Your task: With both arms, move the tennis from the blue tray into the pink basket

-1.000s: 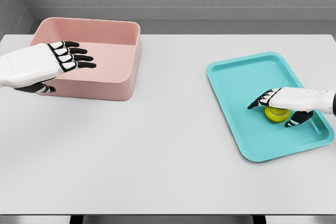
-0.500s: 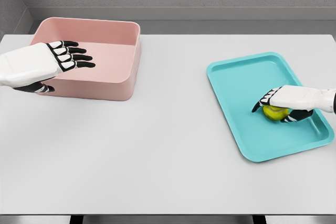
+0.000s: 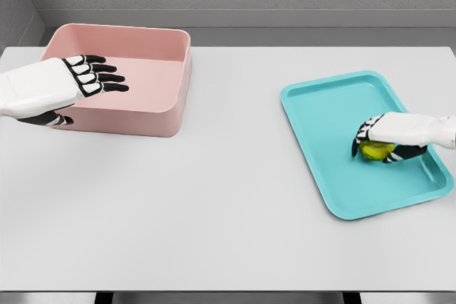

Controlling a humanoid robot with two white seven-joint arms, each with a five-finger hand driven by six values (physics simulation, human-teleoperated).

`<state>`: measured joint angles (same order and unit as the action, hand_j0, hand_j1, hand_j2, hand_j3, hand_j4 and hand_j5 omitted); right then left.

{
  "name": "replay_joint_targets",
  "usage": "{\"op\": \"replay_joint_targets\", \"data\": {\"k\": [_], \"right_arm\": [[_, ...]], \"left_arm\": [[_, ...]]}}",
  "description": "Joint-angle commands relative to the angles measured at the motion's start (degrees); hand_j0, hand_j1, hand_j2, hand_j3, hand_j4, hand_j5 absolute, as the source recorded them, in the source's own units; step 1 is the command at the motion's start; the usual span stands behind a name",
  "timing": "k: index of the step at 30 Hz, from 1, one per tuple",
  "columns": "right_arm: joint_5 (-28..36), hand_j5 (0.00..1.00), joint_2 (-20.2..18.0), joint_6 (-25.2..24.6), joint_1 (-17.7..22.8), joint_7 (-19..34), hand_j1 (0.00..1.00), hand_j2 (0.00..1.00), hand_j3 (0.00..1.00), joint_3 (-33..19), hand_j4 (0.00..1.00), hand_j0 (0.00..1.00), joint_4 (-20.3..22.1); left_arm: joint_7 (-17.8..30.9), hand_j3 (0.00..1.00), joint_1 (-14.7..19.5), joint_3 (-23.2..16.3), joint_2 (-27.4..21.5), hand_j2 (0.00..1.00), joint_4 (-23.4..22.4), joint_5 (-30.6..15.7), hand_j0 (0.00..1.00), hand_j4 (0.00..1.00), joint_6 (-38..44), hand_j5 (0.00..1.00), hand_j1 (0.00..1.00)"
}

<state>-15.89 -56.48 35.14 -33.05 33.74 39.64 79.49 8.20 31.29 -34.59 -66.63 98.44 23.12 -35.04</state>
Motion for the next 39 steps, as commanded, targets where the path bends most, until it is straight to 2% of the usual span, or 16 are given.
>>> {"op": "replay_joint_targets", "data": {"k": [1,6,15,19,22,35,39], "right_arm": [[0.60,0.56,-0.74,-0.14,0.00,0.10,0.56,0.56,0.56,-1.59,0.56,0.56,2.07],[0.69,0.56,-1.70,-0.14,0.09,0.19,0.56,0.56,0.56,-3.52,0.56,0.56,7.61],[0.25,0.54,-0.65,-0.14,0.00,0.19,0.54,0.54,0.54,-3.43,0.54,0.54,17.72],[0.25,0.54,1.11,-0.14,-1.14,0.19,0.54,0.54,0.54,-3.26,0.54,0.54,18.16],[0.07,0.54,3.04,-0.14,-1.23,0.19,0.54,0.54,0.54,-3.08,0.54,0.54,20.09],[-5.73,0.53,18.33,-0.14,-3.52,1.26,0.53,0.53,0.53,-1.59,0.53,0.53,19.83],[-8.63,0.53,22.64,-0.14,-4.22,1.26,0.53,0.53,0.53,0.79,0.53,0.53,18.78]], "left_arm": [[-0.03,1.00,0.00,0.04,-0.08,1.00,0.17,-0.36,1.00,1.00,0.04,1.00,1.00],[-0.03,1.00,0.00,0.04,-0.08,1.00,0.70,-0.36,1.00,1.00,0.04,1.00,1.00],[-0.03,1.00,-0.35,0.04,-0.16,1.00,1.84,-0.27,1.00,1.00,0.04,1.00,1.00],[-0.03,1.00,-0.44,0.04,-0.16,1.00,1.84,-0.27,1.00,1.00,0.04,1.00,1.00],[-0.03,1.00,-0.44,0.04,-0.16,1.00,1.84,-0.27,1.00,1.00,0.04,1.00,1.00],[-0.03,1.00,-0.70,0.04,-0.69,1.00,1.75,-0.36,1.00,1.00,0.04,1.00,1.00],[-0.03,1.00,-1.05,0.04,-1.04,1.00,1.75,-0.36,1.00,1.00,0.04,1.00,1.00]]}}
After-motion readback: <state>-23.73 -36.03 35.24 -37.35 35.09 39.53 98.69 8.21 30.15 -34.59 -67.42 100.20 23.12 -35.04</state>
